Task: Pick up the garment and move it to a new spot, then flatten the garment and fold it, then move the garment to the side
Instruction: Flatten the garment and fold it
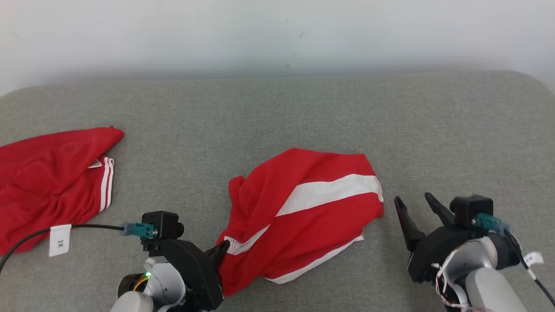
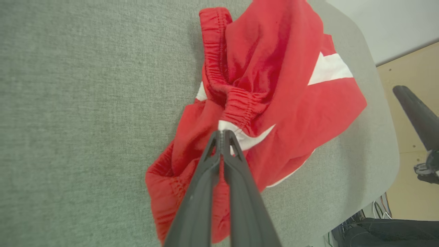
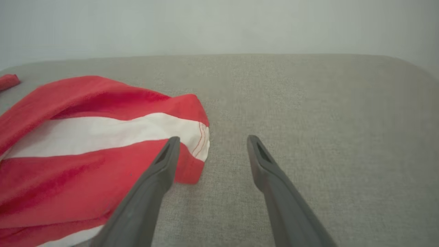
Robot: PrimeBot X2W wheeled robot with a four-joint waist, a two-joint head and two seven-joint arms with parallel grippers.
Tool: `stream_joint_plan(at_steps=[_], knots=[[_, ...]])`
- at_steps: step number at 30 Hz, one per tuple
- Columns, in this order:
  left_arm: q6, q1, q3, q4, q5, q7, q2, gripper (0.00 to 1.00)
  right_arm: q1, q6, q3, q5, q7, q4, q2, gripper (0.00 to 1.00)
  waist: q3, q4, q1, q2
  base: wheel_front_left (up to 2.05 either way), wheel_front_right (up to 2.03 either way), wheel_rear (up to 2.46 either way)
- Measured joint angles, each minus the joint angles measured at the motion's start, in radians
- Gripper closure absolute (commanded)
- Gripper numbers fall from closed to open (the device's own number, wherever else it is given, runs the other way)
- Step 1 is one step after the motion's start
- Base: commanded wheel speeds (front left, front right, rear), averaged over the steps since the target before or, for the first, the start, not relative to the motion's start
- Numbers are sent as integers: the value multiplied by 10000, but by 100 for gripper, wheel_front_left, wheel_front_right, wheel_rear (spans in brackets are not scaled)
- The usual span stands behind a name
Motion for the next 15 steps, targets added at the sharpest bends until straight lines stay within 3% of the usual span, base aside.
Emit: stream_joint_plan(at_steps=[6, 15], knots=[[-12, -9, -171, -104, 56, -59, -71, 100, -1218, 0, -502, 201, 807, 1593, 113, 0, 263, 222, 0, 0, 0, 0, 0], [-13, -207, -259, -113, 153, -109, -132, 100, -2536, 0, -832, -512, 1498, 3218, 249, 0, 655, 618, 1, 0, 0, 0, 0]])
